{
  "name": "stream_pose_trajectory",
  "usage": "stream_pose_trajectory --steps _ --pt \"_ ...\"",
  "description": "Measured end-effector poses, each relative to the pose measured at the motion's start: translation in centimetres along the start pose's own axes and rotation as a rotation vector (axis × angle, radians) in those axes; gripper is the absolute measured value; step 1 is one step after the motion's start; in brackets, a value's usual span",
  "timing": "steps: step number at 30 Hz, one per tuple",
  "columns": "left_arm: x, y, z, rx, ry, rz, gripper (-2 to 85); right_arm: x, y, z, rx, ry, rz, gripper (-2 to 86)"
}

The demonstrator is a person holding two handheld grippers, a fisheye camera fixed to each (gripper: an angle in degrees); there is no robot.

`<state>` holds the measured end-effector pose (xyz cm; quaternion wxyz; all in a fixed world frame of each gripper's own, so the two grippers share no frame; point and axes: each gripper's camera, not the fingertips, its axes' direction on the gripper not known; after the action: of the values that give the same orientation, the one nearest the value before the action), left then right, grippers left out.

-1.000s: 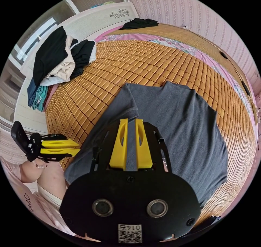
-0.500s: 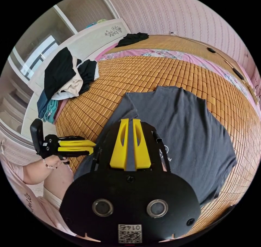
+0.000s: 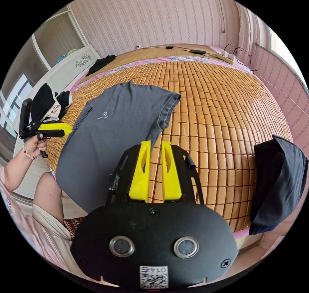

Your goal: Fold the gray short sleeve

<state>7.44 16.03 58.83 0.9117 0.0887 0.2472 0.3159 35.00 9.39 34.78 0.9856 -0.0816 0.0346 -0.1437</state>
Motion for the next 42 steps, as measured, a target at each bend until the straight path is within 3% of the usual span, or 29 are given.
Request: stream_pose_trajectory --steps 13,21,29,34,37,42 --pt "8.2 -23.9 16.0 -0.06 -0.011 0.147 3.9 4.2 -1.5 5.5 0.0 -0.083 -0.027 6.8" --pt "11.0 -33.1 27.6 -0.137 -0.049 0.149 5.0 6.7 -0.4 7.1 -0.035 -0.11 -0.035 1.5" --pt "11.2 -34.0 34.2 -0.242 -0.103 0.15 0.0 8.8 0.3 8.4 -0.027 -0.188 -0.015 0.6" --pt "7.3 -32.2 29.8 -0.11 -0.069 0.069 -0.9 9.2 0.8 7.9 0.044 -0.18 -0.04 0.4" --pt "3.5 -28.9 25.3 -0.025 -0.081 0.028 -0.9 8.3 1.1 7.2 0.13 -0.287 -0.154 0.4" --pt "-5.0 -22.1 23.9 -0.069 -0.13 -0.159 0.0 6.1 1.3 7.5 0.149 -0.376 -0.319 0.4"
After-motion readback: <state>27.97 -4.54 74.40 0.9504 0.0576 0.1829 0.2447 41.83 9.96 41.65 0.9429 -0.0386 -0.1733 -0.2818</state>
